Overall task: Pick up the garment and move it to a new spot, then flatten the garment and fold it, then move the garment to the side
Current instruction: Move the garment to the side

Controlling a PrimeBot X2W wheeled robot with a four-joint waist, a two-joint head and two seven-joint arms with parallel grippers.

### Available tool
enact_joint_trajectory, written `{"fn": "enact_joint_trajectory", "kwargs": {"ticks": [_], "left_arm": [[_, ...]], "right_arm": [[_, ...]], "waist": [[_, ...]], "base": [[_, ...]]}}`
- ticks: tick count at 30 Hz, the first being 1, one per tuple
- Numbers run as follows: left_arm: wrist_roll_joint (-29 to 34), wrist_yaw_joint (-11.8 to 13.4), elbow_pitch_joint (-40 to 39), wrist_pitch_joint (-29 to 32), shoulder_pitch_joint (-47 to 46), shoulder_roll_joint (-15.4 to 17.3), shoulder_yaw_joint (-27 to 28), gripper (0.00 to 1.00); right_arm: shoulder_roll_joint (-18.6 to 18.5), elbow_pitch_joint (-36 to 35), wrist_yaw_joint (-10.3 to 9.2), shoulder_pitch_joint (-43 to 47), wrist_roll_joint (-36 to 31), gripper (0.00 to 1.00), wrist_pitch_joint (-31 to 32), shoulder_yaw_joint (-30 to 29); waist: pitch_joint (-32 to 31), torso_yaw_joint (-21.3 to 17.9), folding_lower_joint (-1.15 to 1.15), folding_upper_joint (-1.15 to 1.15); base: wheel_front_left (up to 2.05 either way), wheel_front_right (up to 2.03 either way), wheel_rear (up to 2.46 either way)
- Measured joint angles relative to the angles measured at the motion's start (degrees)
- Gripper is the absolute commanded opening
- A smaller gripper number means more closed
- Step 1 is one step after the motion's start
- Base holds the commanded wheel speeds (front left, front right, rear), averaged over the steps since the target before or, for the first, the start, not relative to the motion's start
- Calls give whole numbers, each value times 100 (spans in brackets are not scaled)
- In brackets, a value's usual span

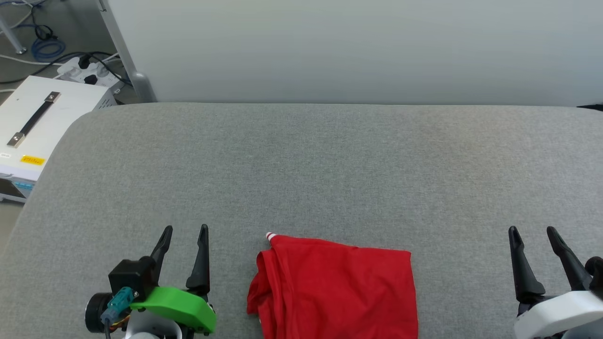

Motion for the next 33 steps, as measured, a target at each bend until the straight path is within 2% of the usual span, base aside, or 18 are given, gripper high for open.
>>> {"fn": "enact_joint_trajectory", "kwargs": {"ticks": [4,9,12,16,23,30,31,32,33], "left_arm": [[10,-47,-23,-12,-179,-26,-5,100],[59,-78,-93,-44,-453,-123,-23,100],[104,-108,-114,-49,-560,-212,-32,100],[176,-198,-96,-49,-705,-300,-18,100],[343,-358,-70,-49,-902,-535,57,100],[471,-502,-15,-51,-949,-692,199,100],[497,-520,-4,-49,-967,-726,209,100],[525,-534,3,-49,-982,-745,216,100],[557,-555,12,-51,-995,-760,234,100]], "right_arm": [[-99,265,2,-2,668,100,397,-191],[-478,736,2,-15,1675,100,1116,-268],[-713,938,1,-17,2158,100,1691,10],[-834,1107,0,-26,2773,100,2272,569],[-859,1285,2,-289,3495,100,2528,1205],[-905,1558,11,-559,3729,100,2771,1497],[-905,1582,12,-602,3771,91,2833,1526],[-915,1589,13,-628,3796,91,2870,1548],[-931,1591,12,-659,3818,15,2909,1567]], "waist": [[107,71,0,0],[318,200,0,0],[474,288,0,0],[693,431,0,0],[1041,704,0,0],[1316,893,0,0],[1348,914,0,0],[1370,930,0,0],[1394,948,0,0]], "base": [[0,0,0],[0,0,0],[0,0,0],[0,0,0],[0,0,0],[0,0,0],[0,0,0],[0,0,0],[0,0,0]]}}
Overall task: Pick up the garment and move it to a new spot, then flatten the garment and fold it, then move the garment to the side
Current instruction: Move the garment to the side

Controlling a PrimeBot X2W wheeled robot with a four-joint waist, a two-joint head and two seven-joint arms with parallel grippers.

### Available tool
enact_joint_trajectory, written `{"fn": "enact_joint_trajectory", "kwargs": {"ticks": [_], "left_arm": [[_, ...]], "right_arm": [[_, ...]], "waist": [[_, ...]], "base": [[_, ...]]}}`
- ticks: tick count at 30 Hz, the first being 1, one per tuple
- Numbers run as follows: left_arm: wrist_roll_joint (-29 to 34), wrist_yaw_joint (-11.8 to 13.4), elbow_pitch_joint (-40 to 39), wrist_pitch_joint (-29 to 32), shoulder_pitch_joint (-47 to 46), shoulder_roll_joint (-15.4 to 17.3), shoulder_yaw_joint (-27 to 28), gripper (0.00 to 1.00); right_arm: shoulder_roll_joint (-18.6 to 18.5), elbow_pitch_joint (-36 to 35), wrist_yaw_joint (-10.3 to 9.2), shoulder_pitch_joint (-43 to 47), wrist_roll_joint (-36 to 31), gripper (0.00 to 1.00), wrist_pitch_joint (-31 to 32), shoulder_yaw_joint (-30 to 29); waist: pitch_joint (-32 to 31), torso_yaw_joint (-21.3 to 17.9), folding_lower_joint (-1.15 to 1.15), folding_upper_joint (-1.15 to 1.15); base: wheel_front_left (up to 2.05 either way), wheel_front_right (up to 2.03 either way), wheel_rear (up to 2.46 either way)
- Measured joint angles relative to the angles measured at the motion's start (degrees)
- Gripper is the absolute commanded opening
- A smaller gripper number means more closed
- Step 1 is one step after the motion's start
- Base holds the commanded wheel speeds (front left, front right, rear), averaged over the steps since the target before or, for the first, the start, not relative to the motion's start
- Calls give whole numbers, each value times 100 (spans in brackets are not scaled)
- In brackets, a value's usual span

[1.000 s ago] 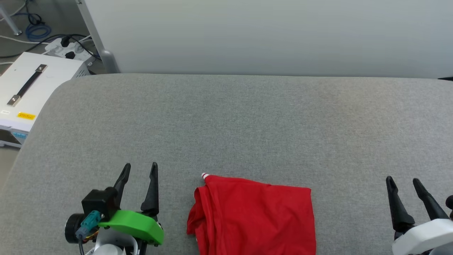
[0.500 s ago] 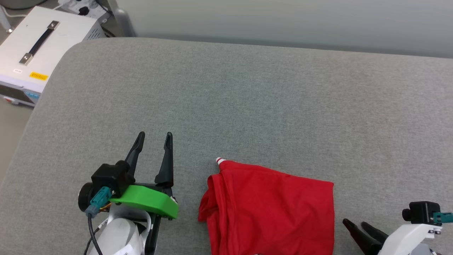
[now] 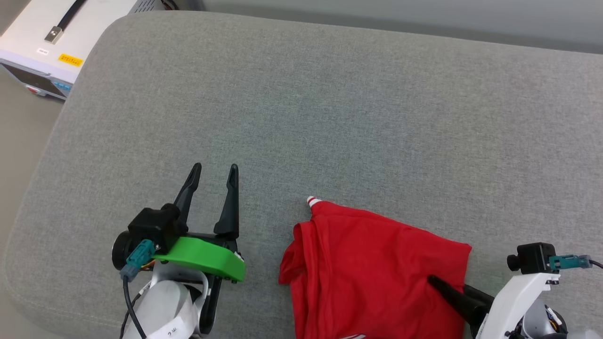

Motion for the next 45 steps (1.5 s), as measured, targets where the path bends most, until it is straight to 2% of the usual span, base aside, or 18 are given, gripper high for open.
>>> {"fn": "enact_joint_trajectory", "kwargs": {"ticks": [1,13,20,26,33,40,45], "left_arm": [[24,-12,10,1,-3,-9,26,100],[191,-155,134,0,50,-111,288,100],[254,-200,158,0,280,-105,365,100],[259,-205,65,0,470,-90,453,100],[316,-232,-126,0,427,-58,432,100],[464,-245,-377,67,151,48,358,100],[535,-240,-650,255,-94,196,345,100]], "right_arm": [[-9,13,0,-28,8,0,4,21],[-209,-12,-1,-244,-54,0,-59,369],[-603,-170,-4,-281,-788,0,16,277],[-853,-260,-7,-302,-1575,0,377,-75],[-891,-307,-7,-665,-1978,0,670,-344],[-895,1,-8,-1500,-2172,0,604,-254],[-993,643,-7,-2290,-2347,0,165,-226]], "waist": [[18,14,0,0],[-234,-163,0,0],[-522,-530,1,0],[-704,-1067,1,0],[-725,-1850,0,0],[-505,-2591,0,0],[-111,-2946,0,0]], "base": [[0,0,0],[0,0,0],[0,0,0],[0,0,0],[0,0,0],[0,0,0],[0,0,0]]}}
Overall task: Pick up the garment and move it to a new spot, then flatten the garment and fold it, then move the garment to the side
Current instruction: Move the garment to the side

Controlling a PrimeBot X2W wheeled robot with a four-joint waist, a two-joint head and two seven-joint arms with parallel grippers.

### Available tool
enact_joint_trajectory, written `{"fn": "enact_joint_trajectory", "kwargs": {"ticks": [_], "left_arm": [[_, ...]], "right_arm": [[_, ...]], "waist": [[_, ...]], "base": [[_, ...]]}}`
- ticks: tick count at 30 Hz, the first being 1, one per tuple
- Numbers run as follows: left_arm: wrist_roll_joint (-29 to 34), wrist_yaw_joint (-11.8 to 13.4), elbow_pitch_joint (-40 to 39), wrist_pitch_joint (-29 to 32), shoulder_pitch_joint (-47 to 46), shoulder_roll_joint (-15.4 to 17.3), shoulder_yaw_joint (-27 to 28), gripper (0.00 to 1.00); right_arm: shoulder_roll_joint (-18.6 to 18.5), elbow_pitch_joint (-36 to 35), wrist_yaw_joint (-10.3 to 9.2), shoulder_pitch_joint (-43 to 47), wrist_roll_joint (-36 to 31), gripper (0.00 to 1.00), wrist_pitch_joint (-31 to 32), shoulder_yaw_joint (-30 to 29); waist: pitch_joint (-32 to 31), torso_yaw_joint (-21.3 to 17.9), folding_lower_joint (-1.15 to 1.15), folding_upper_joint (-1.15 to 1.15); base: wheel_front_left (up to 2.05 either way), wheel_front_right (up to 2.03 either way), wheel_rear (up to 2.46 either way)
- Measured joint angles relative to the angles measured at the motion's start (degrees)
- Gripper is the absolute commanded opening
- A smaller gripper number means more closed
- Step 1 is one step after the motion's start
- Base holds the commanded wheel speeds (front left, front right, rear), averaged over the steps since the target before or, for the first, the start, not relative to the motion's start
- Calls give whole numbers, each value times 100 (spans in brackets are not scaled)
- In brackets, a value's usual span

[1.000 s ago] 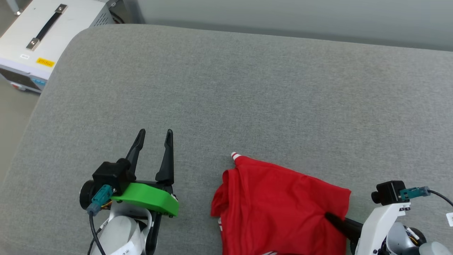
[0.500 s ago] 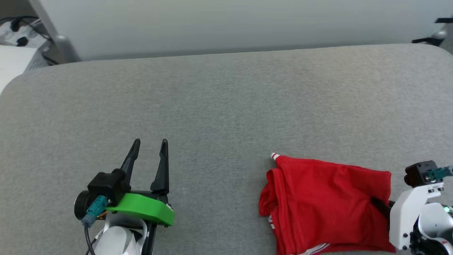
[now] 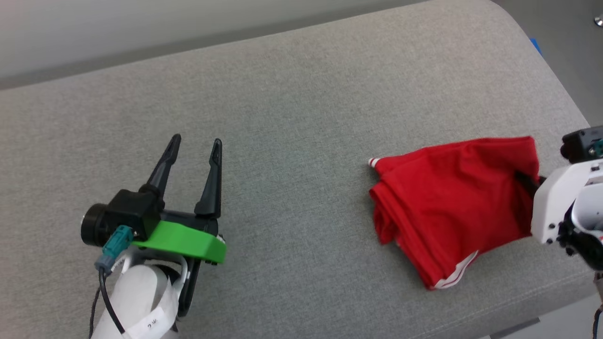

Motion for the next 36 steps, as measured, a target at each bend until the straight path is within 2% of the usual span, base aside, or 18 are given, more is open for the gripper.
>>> {"fn": "enact_joint_trajectory", "kwargs": {"ticks": [7,15,20,29,30,31,32,33,34,36], "left_arm": [[260,-11,-539,170,-612,222,-96,100],[407,-86,-948,464,-1171,375,-257,100],[503,-118,-1235,657,-1436,453,-346,100],[548,-116,-1461,756,-1488,571,-363,100],[548,-116,-1475,756,-1489,575,-364,100],[548,-116,-1481,756,-1489,575,-368,100],[548,-116,-1484,755,-1489,575,-370,100],[547,-116,-1483,755,-1489,576,-375,100],[546,-116,-1471,743,-1489,573,-382,100],[544,-109,-1422,701,-1486,569,-389,100]], "right_arm": [[-333,1169,-1,-1097,-234,0,-760,-619],[-643,2508,0,-2249,-671,0,-1486,-1172],[-835,3478,0,-2809,-1196,0,-1894,-1633],[-680,4586,0,-3282,-1962,0,-2730,-2129],[-658,4680,0,-3307,-2051,15,-2853,-2203],[-644,4782,0,-3333,-2161,20,-2958,-2279],[-641,4870,0,-3357,-2251,47,-3016,-2346],[-641,4959,0,-3384,-2364,85,-3120,-2432],[-643,5033,0,-3407,-2486,100,-3240,-2532],[-647,5127,0,-3419,-2722,100,-3460,-2724]], "waist": [[733,-217,0,0],[1637,-219,1,0],[2218,-171,1,0],[2825,-34,1,0],[2857,-9,1,0],[2877,19,1,0],[2888,40,0,0],[2895,63,0,0],[2893,85,1,0],[2860,115,0,0]], "base": [[0,0,0],[0,0,0],[0,0,0],[0,0,0],[0,0,0],[0,0,0],[0,0,0],[0,0,0],[0,0,0],[0,0,0]]}}
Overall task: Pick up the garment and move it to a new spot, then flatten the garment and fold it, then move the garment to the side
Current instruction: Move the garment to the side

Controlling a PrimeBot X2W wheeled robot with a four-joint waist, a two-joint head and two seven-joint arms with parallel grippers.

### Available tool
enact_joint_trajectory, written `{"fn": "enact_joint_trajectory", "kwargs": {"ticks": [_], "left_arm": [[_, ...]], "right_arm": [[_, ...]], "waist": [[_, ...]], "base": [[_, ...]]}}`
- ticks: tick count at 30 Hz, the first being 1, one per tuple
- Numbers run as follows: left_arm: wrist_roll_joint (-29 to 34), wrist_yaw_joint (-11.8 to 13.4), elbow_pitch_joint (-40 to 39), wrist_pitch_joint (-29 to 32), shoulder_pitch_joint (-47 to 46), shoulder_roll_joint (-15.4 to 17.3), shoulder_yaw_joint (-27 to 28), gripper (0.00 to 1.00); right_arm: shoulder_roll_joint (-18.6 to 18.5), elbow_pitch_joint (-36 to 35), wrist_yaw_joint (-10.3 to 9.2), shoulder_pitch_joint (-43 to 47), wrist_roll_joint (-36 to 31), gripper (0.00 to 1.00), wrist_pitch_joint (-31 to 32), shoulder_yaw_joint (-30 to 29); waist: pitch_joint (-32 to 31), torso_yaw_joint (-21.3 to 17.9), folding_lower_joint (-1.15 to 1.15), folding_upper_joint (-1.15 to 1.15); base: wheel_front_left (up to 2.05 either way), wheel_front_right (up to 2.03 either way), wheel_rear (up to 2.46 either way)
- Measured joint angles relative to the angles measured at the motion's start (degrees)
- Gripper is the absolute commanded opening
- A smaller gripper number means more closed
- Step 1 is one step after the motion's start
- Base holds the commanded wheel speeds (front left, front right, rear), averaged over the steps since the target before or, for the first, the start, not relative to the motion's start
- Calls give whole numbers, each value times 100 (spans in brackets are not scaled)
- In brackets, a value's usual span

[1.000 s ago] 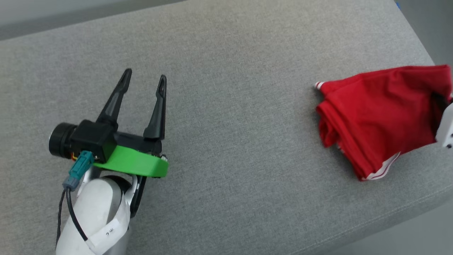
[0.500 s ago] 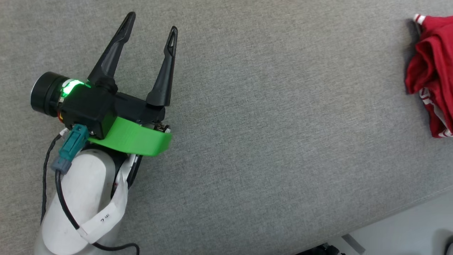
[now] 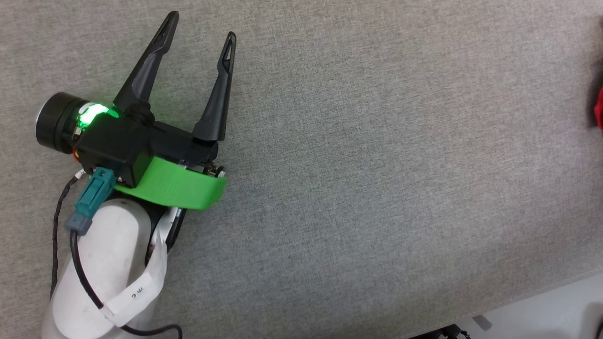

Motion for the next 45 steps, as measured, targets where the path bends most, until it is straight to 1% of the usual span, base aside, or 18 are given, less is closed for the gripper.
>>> {"fn": "enact_joint_trajectory", "kwargs": {"ticks": [5,8,13,15,17,22,25,29,35,39,45], "left_arm": [[-94,10,266,-222,55,-56,-15,100],[-193,35,465,-383,171,-122,-29,100],[-308,101,755,-603,407,-254,-24,100],[-357,120,895,-668,531,-304,-16,100],[-424,160,998,-732,637,-385,1,100],[-592,263,1255,-848,943,-517,48,100],[-650,287,1389,-888,1102,-599,77,100],[-705,303,1557,-905,1250,-712,88,100],[-795,303,1803,-953,1456,-881,120,100],[-881,303,1965,-955,1585,-949,188,100],[-879,302,2037,-956,1824,-984,411,100]], "right_arm": [[-82,26,0,31,-693,100,-766,-561],[-144,-85,0,124,-950,100,-1068,-833],[-62,-369,0,502,-1038,100,-1251,-973],[10,-519,0,686,-937,100,-1256,-959],[101,-883,0,941,-742,100,-1260,-866],[455,-1863,0,1895,-35,100,-1285,-592],[711,-2393,-1,2480,198,100,-1287,-506],[1159,-3083,0,3077,237,100,-1294,-359],[1863,-3862,-1,3717,205,100,-1281,-131],[2398,-4573,-1,4123,70,100,-1117,121],[2682,-5580,-1,4741,156,100,-755,648]], "waist": [[-211,58,0,0],[-392,105,0,0],[-765,202,-1,0],[-945,247,0,0],[-1117,292,-1,0],[-1590,425,-1,-1],[-1860,521,-1,0],[-2187,692,-1,0],[-2564,1011,-1,-1],[-2802,1276,-1,-1],[-3131,1625,-1,-1]], "base": [[0,0,0],[0,0,0],[0,0,0],[0,0,0],[0,0,0],[0,0,0],[0,0,0],[0,0,0],[0,0,0],[0,0,0],[0,0,0]]}}
